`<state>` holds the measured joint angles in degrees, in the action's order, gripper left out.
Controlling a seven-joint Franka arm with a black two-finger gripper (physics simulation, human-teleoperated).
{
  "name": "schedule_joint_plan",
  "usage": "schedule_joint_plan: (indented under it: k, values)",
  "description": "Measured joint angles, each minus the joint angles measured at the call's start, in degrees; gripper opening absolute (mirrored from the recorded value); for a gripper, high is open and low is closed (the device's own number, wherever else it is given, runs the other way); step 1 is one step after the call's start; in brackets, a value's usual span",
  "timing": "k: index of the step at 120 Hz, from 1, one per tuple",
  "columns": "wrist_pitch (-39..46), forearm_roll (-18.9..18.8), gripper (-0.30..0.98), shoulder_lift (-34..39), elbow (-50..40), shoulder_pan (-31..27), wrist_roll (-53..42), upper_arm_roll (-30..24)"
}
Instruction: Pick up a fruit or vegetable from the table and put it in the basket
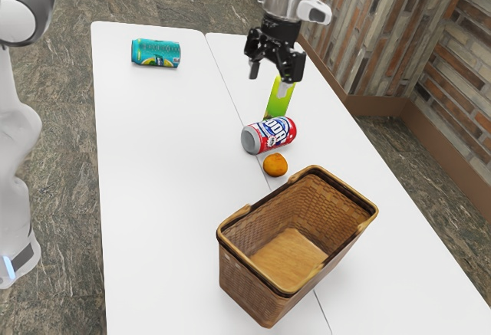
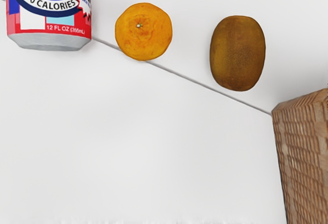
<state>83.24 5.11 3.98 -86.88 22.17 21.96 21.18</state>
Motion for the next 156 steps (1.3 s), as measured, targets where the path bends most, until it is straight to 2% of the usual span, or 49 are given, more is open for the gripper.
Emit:
schedule_joint_plan:
  k: [21, 38, 50, 62, 72, 76, 83, 89, 97, 118, 156]
  values:
    - [-1.0, 2.1, 0.69, -1.2, 1.0, 0.4, 9.0, -0.2]
    - [-0.9, 5.4, 0.69, -3.3, 3.6, 0.7, 14.7, 0.1]
    - [-0.8, 6.9, 0.69, -7.2, 4.2, 0.2, 18.5, 0.5]
    - [-0.7, 7.5, 0.69, -14.2, 11.2, -3.3, 21.6, 0.6]
    - [-0.5, 7.7, 0.69, -17.0, 13.0, -4.5, 23.8, 0.2]
    - [0.1, 7.3, 0.69, -17.3, 12.9, -5.7, 24.6, -1.8]
    - [1.2, 5.1, 0.69, -17.3, 12.7, -12.2, 26.0, -11.2]
    - [2.0, 3.5, 0.69, -17.1, 12.3, -16.2, 27.0, -16.5]
    - [3.5, 1.3, 0.69, -14.8, 8.7, -19.2, 28.4, -20.7]
    - [8.1, -0.9, 0.69, -18.4, 7.1, -19.7, 31.4, -23.5]
    - [15.6, 0.1, 0.69, -18.3, -0.7, -19.8, 34.1, -23.7]
